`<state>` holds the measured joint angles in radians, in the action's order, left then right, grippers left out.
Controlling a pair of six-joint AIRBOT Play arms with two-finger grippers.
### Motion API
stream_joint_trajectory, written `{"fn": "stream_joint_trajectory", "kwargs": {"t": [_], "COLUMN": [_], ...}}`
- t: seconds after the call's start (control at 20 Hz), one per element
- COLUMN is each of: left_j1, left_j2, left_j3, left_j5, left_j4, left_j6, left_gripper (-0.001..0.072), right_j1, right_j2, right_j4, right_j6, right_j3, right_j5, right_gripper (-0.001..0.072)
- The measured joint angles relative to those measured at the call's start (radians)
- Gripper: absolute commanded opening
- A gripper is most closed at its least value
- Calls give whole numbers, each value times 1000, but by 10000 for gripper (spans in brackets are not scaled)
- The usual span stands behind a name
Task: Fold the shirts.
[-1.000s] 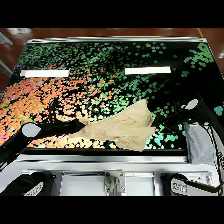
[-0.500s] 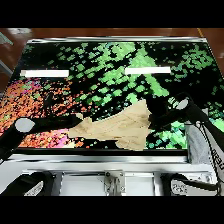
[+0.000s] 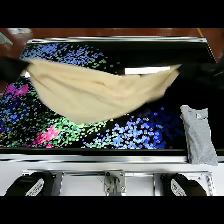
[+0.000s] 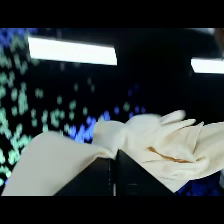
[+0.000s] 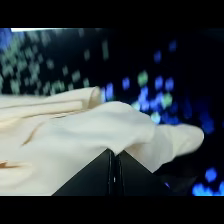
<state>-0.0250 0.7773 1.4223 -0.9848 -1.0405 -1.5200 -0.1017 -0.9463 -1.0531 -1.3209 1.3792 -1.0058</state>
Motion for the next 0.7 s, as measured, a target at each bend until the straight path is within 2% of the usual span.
{"fn": "stream_joint_trajectory", "kwargs": {"t": [0.2,0.4,0.55,0.7], "left_j1": [25,32,34,34], "left_j2": [-26,-71,-83,-91], "left_j3": [261,357,375,329], "left_j5": [-4,-18,-109,-237], "left_j4": [-23,-110,-239,-343], "left_j6": [-12,-18,-39,-52], "left_gripper": [37,37,37,37], "right_j1": [-2,-2,-2,-2], "right_j2": [132,227,256,233], "right_j4": [-7,-61,-128,-163], "right_j6": [9,6,-55,-122], "right_j3": [156,218,233,235], "right_j5": [52,-11,-184,-440], "right_gripper": [60,60,60,60]}}
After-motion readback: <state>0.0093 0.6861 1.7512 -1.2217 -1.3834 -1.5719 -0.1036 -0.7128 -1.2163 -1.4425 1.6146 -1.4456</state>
